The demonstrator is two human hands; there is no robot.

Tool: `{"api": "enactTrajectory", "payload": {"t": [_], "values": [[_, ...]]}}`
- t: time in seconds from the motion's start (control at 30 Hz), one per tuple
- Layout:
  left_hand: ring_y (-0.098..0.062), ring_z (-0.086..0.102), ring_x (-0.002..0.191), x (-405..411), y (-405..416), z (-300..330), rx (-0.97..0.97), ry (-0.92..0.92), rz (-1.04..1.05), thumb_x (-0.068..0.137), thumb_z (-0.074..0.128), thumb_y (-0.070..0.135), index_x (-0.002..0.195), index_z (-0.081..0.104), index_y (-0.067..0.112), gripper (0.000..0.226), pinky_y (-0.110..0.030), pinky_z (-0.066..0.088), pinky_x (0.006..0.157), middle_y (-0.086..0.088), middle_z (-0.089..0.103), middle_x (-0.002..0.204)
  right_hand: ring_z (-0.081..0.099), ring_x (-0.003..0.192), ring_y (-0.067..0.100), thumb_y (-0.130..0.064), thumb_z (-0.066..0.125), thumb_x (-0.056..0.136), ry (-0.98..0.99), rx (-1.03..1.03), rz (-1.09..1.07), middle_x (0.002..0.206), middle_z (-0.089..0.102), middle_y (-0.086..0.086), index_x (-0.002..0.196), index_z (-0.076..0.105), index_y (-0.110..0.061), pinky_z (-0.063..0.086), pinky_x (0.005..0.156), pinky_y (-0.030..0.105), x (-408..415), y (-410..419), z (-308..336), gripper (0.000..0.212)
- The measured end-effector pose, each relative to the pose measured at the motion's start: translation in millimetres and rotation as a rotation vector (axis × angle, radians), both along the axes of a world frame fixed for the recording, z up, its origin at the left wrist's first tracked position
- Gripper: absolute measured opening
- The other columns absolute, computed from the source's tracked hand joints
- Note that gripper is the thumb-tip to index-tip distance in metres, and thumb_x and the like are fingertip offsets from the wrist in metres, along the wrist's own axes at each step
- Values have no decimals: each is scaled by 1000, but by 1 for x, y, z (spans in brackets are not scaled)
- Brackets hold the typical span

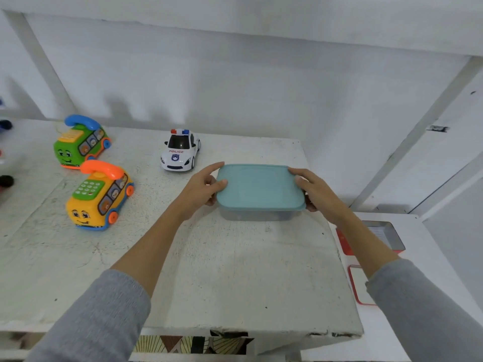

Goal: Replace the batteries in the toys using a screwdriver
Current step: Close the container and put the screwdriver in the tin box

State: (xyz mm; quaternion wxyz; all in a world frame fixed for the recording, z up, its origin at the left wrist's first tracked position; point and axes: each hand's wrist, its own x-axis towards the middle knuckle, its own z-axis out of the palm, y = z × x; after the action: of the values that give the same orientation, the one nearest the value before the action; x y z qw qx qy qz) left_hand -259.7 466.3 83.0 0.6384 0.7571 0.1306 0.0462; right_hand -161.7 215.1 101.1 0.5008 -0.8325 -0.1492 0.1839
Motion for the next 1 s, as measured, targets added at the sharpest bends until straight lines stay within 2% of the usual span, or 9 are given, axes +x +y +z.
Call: {"api": "enactTrajectory", "payload": {"t": [0.1,0.2,0.3,0.43,0.53,0.63,0.7,0.8,1.0], "values": [[-16,46,70,-5,0,-4,-48,-44,6,97,53,10,138,48,21,43,-27,43,60,-5,42,78,28,47,10,-15,40,99,29,143,-90,66,39,2,125,55,-22,25,39,17,-4,-3,-4,31],[-17,47,72,-4,-1,-4,-6,-52,16,97,52,10,139,48,19,43,-28,44,62,-6,43,80,37,39,1,-11,43,97,-21,154,-150,63,47,-2,121,58,-18,29,39,12,-11,0,-2,29],[-14,47,67,-3,-6,2,2,-66,9,96,53,10,138,49,19,43,-27,44,62,-4,44,79,45,41,-6,-10,43,97,-39,179,-168,70,52,-4,122,56,-17,33,41,8,-17,-5,0,29],[-6,46,55,5,-22,16,-35,-102,-23,95,56,10,136,50,20,43,-24,43,59,-2,43,76,38,46,2,-13,47,96,-52,211,-246,64,51,-5,119,60,-20,31,40,12,-14,-22,6,27],[-6,46,53,17,-41,24,-50,-120,-34,94,57,9,136,50,19,44,-21,43,56,-2,43,75,37,54,10,-15,48,95,-109,182,-269,68,54,-3,117,61,-23,32,42,12,-3,-43,15,27],[-5,46,49,33,-70,30,-29,-140,-65,94,58,7,137,49,17,45,-19,42,53,-3,43,76,41,60,8,-18,46,95,-245,87,-252,71,53,-1,118,60,-25,36,51,15,10,-75,21,27],[-5,46,49,46,-95,33,-11,-145,-89,94,58,7,137,49,16,45,-19,43,53,-3,43,75,40,60,9,-19,45,96,-308,52,-248,65,47,-1,117,59,-26,36,55,19,21,-102,23,26],[-5,47,48,68,-144,34,2,-151,-114,94,58,7,137,49,15,45,-19,42,52,-4,43,75,38,58,9,-18,46,95,-345,46,-288,61,41,-3,116,61,-25,35,55,19,40,-151,22,26],[-4,47,46,113,-264,28,-5,-141,-109,94,57,7,137,49,15,44,-18,42,51,-2,42,73,39,58,11,-17,50,93,-356,34,-285,64,41,0,115,63,-24,39,59,25,91,-271,22,26]]}}
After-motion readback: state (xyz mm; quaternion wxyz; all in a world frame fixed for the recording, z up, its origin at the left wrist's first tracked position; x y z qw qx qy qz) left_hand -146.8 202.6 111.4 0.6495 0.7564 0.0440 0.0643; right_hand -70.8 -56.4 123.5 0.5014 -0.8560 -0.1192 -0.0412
